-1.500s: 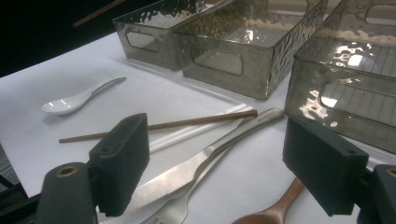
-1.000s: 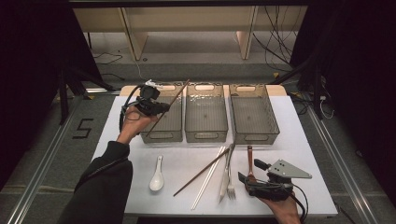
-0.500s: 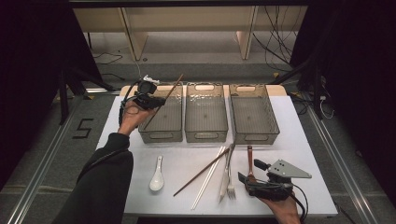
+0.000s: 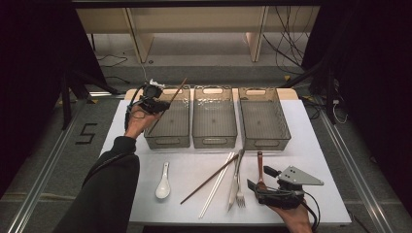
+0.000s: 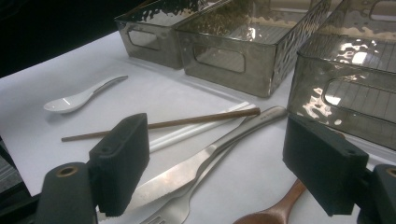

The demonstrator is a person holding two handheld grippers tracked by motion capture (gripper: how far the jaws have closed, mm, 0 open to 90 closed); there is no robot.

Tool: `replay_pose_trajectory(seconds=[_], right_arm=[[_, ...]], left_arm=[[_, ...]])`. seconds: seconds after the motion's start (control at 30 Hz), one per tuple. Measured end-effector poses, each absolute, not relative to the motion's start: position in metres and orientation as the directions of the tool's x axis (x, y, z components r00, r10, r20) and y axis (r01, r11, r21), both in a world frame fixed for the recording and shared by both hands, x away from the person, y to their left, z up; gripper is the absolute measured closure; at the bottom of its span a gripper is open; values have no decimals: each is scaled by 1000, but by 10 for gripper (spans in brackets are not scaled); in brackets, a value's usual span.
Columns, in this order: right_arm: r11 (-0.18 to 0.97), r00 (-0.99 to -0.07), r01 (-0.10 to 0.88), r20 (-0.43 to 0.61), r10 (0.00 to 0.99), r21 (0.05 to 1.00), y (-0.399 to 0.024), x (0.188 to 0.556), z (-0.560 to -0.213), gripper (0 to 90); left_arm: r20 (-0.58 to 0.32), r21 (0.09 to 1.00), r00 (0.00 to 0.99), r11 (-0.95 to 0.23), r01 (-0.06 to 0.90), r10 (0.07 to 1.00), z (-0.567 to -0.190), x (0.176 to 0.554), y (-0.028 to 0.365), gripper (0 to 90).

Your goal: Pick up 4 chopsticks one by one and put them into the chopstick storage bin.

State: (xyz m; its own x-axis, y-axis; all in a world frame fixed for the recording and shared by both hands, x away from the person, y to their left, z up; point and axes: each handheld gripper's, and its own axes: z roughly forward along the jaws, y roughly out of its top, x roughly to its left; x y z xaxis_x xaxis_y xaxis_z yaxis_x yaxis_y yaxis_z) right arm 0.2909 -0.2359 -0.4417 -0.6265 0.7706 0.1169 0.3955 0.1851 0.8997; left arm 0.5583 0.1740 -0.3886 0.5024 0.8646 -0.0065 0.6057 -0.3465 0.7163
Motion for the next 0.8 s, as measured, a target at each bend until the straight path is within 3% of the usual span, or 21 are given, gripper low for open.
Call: replay_pose_trajectory(seconds=[0.37,0.43,0.63,0.8], right_arm=[[185,-627,396,118,770,899,-236,291,-442,235],[186,-627,396,117,770,899,-236,291,-442,235],[185,-625,398,119,772,898,-236,291,-442,235],[186,-624,396,116,773,899,-236,291,-442,235]], left_arm=[[-12,705,450,-311,637,893,-400,564,177,824],[-37,705,428,-280,652,903,-400,563,179,668],[-113,701,456,-254,666,883,-390,551,180,488],[-128,697,515,-293,654,847,-379,530,169,394]])
